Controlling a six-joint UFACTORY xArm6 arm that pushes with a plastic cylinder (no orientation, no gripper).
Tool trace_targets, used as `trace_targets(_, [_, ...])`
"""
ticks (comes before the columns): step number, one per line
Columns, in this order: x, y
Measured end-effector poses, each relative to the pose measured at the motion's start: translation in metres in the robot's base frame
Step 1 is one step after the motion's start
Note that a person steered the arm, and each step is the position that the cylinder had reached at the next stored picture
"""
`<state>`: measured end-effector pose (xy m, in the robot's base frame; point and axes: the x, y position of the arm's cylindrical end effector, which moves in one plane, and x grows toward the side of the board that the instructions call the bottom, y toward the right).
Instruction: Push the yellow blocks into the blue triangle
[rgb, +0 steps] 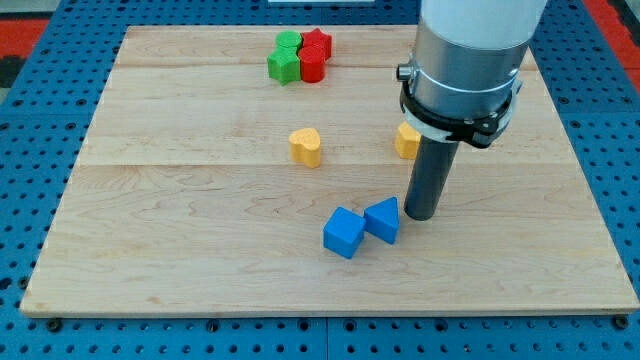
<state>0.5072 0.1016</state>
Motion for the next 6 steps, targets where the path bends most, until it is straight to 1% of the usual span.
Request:
trace_targets(1, [0.002,-0.038])
trace_targets(2, [0.029,-0.039])
trace_targets(3, [0.032,-0.003])
trace_targets(4, [0.008,0.064])
trace_targets(5, [-0.054,0.105])
trace_targets(6, [-0.121,0.047])
